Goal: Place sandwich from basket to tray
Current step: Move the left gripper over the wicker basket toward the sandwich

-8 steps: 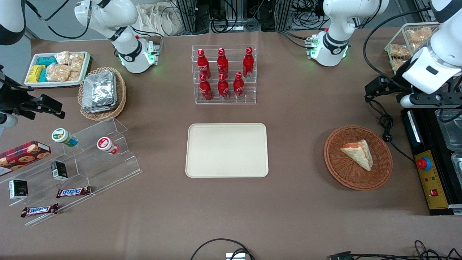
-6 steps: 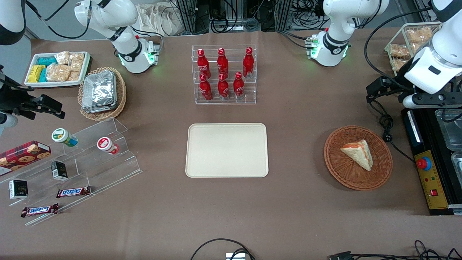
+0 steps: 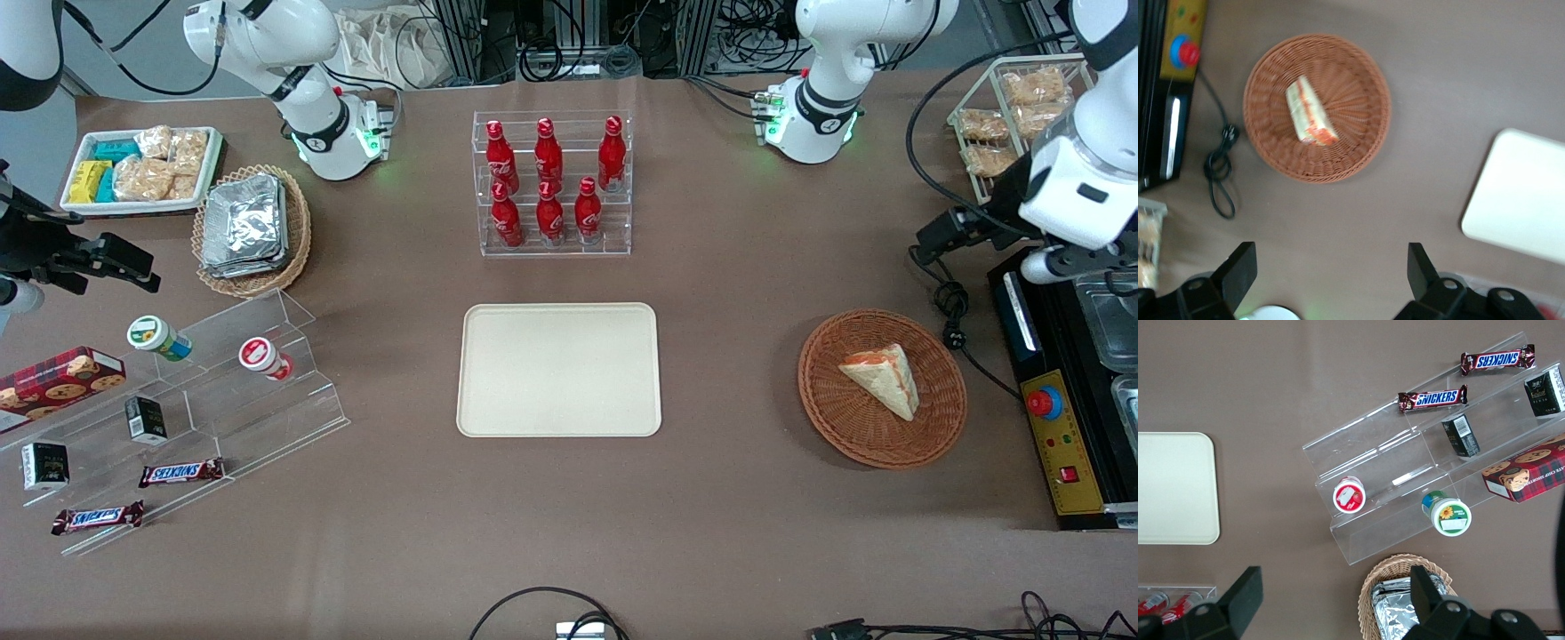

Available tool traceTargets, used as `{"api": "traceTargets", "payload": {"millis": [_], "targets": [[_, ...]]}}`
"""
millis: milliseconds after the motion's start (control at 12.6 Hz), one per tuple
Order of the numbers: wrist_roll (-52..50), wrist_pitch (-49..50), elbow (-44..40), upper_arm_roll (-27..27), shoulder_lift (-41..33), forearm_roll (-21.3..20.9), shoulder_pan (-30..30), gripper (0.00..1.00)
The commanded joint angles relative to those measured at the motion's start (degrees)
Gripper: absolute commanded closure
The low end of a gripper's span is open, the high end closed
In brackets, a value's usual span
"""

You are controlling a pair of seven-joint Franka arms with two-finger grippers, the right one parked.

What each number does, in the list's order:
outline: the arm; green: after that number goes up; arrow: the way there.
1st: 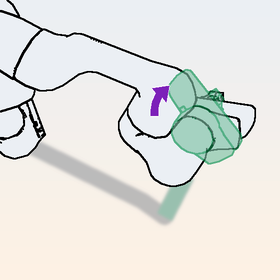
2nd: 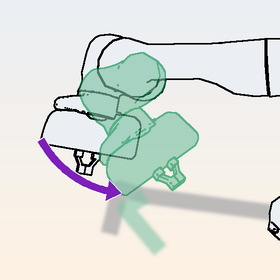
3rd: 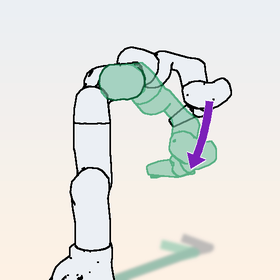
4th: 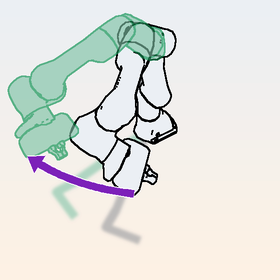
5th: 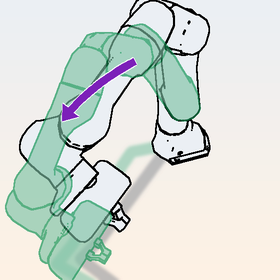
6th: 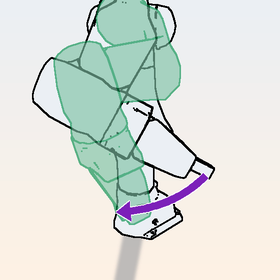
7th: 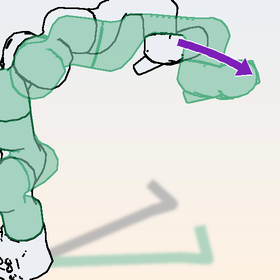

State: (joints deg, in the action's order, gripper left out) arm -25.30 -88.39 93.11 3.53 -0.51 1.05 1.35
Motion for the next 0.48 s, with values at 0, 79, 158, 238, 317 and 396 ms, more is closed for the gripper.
{"api": "traceTargets", "payload": {"millis": [0, 79, 158, 238, 317, 396], "targets": [[-9.75, -1.96, -0.04, -0.01, 5.15, 0.61, -5.28, 0.0], [-11.25, -3.97, 1.62, -0.01, 5.95, 0.61, -5.83, 0.0], [-13.79, -8.86, 5.46, -0.01, 5.87, 0.62, -6.79, 0.0], [-17.2, -14.91, 10.29, -0.01, 5.35, 0.53, -7.5, 0.0], [-21.5, -20.54, 13.56, -0.01, 5.87, 0.18, -7.51, 0.0], [-24.59, -24.77, 15.76, -0.1, 7.09, -0.26, -7.59, 0.0]]}}
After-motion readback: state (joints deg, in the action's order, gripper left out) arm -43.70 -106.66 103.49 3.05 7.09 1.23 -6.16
